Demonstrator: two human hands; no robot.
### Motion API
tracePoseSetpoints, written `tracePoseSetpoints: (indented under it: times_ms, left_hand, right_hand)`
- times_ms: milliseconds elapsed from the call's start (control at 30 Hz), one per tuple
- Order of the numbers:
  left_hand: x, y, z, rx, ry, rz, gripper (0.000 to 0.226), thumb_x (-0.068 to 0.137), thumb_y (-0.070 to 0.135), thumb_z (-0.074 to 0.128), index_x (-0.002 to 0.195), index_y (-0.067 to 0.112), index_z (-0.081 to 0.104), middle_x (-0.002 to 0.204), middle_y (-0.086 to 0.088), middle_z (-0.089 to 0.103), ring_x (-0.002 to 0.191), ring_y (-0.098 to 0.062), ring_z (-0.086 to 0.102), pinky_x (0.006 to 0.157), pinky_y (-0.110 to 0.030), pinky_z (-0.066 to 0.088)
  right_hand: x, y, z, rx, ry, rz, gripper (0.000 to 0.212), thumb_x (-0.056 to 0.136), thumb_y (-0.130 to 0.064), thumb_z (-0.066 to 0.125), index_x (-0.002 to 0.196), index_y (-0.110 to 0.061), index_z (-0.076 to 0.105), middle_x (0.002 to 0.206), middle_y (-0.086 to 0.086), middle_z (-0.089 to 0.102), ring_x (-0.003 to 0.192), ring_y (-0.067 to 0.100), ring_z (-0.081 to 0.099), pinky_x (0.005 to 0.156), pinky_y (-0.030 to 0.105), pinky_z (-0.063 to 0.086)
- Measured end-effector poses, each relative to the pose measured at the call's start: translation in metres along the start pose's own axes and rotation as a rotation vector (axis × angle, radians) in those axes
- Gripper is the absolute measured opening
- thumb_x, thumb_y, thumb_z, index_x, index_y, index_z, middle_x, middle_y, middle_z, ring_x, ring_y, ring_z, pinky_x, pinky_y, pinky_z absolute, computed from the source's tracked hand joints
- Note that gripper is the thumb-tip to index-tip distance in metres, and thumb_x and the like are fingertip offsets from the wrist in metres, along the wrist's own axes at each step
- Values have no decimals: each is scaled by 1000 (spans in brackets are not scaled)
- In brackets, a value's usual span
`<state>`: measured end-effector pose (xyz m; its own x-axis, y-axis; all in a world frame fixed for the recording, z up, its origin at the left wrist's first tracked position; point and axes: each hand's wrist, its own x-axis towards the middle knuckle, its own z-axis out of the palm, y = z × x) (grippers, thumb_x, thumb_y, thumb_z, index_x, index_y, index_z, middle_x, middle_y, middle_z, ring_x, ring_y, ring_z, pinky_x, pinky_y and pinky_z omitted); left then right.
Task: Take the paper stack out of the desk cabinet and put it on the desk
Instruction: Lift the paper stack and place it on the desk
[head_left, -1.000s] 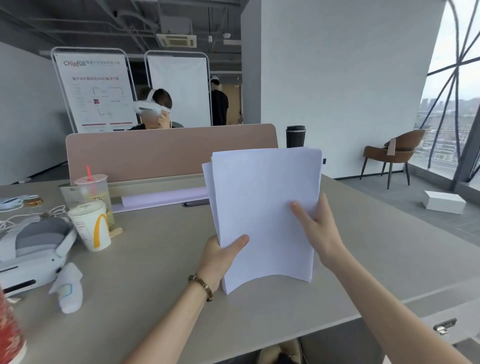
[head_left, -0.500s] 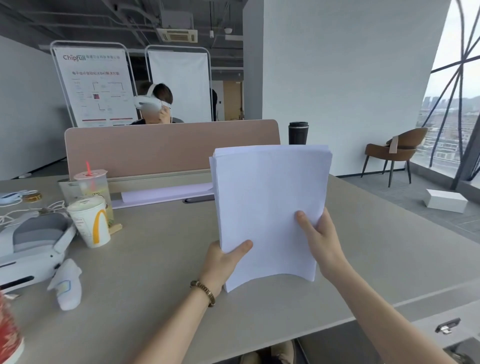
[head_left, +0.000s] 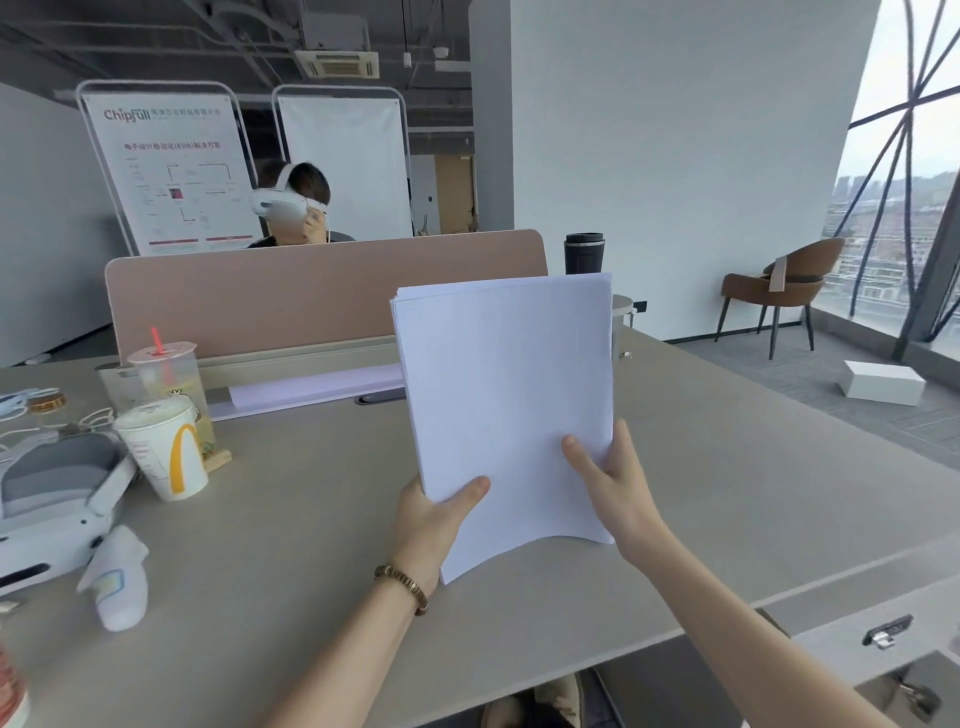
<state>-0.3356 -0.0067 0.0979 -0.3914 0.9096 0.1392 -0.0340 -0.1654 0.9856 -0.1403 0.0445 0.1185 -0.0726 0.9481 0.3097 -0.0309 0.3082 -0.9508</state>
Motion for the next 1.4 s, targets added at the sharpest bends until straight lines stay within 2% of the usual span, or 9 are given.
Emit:
tracePoseSetpoints:
  times_ms: [200, 267, 367, 533, 600, 733, 900, 1233, 1400]
  left_hand:
    - [1, -2, 1, -53, -51, -53, 17, 85, 15, 78, 101, 20, 75, 100, 5, 80, 92, -11, 76, 82, -33, 58]
    - [-3, -13, -1, -78, -104, -149, 15, 86, 18, 76, 101, 22, 75, 102, 6, 80, 93, -9, 75, 83, -31, 56]
    - [-2, -15, -4, 3, -98, -147, 12, 87, 21, 76, 98, 24, 75, 99, 9, 80, 91, -9, 76, 82, -31, 56]
    - [5, -4, 4, 189, -54, -43, 4, 84, 23, 79, 84, 24, 75, 86, 12, 79, 83, -3, 74, 67, -18, 57]
    - [8, 1, 14, 239, -56, 5, 5, 83, 24, 80, 81, 25, 75, 85, 10, 78, 83, -9, 75, 70, -24, 58]
    - [15, 7, 41, 290, -77, 5, 3, 85, 26, 77, 85, 25, 74, 91, 6, 78, 87, -14, 73, 76, -32, 59]
    - [14, 1, 85, 226, -78, -41, 6, 85, 18, 77, 88, 21, 72, 86, 13, 74, 73, 3, 68, 51, -7, 48]
    - [40, -20, 171, 214, -88, -103, 39, 77, 17, 82, 107, 18, 58, 103, 5, 72, 92, -13, 70, 77, -31, 55]
    - [60, -24, 215, 272, -72, -134, 41, 76, 19, 82, 106, 11, 55, 103, 1, 70, 90, -18, 68, 74, -31, 53]
  right_hand:
    - [3, 7, -3, -21, 16, -11, 21, 99, -33, 53, 110, -15, 49, 108, -7, 65, 99, 11, 64, 95, 46, 50]
    - [-4, 27, -6, -24, -35, 39, 9, 100, -33, 51, 108, -30, 51, 109, -19, 65, 102, 1, 62, 99, 43, 49]
    - [-9, 39, -9, -44, -86, 76, 19, 99, -32, 51, 109, -48, 48, 111, -31, 63, 110, -7, 60, 100, 36, 47]
    - [2, 36, -21, -27, -90, 100, 15, 96, -35, 55, 110, -30, 53, 119, -7, 69, 111, 12, 65, 98, 45, 52]
    - [6, 32, -29, -44, -51, 127, 21, 97, -32, 56, 103, -14, 48, 111, 3, 68, 97, 16, 66, 89, 42, 55]
    - [14, 25, -54, -73, -14, 141, 25, 95, -32, 58, 101, -9, 49, 99, -1, 62, 86, 16, 62, 73, 32, 49]
    - [25, 28, -91, -124, 30, 119, 15, 94, -28, 61, 99, -15, 56, 101, 3, 68, 88, 21, 65, 74, 35, 52]
    - [72, 48, -166, -192, 184, 138, 17, 81, -24, 66, 87, -9, 64, 80, 4, 64, 74, 24, 57, 66, 36, 47]
    - [112, 54, -201, -263, 207, 194, 16, 75, -21, 69, 79, -5, 65, 75, 4, 61, 70, 23, 55, 64, 34, 44]
